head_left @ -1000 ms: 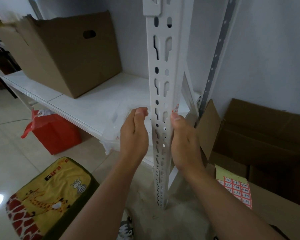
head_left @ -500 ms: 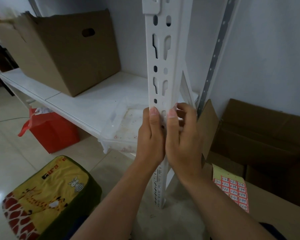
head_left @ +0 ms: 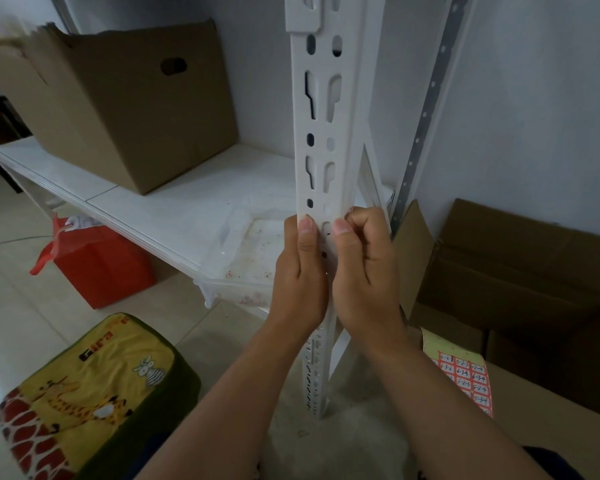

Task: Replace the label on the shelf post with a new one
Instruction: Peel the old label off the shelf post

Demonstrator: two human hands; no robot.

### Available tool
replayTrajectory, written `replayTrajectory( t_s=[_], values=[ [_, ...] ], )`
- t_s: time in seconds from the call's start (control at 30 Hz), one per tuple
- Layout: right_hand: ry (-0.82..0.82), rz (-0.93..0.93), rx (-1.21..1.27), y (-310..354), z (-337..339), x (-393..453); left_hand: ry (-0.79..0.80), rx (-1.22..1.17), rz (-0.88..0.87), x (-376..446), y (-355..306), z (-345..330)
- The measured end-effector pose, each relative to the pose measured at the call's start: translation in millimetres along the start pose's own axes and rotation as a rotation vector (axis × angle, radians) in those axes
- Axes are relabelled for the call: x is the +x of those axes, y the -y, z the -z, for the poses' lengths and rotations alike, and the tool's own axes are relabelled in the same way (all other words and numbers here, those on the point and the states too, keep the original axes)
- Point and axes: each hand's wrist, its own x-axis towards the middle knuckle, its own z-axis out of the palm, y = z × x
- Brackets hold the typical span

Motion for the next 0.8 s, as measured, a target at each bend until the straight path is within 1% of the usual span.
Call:
replayTrajectory(
  t_s=[0.3, 0.8],
  values=[
    [0.066, -0.014, 0.064, 0.5, 6.7, -0.1, 0.0, -0.003, 0.036, -0.3, 1.9, 0.0],
    [0.079, -0.023, 0.063, 1.2, 6.9, 0.2, -0.01, -0.01, 0.02, 0.4, 2.8, -0.3]
  ],
)
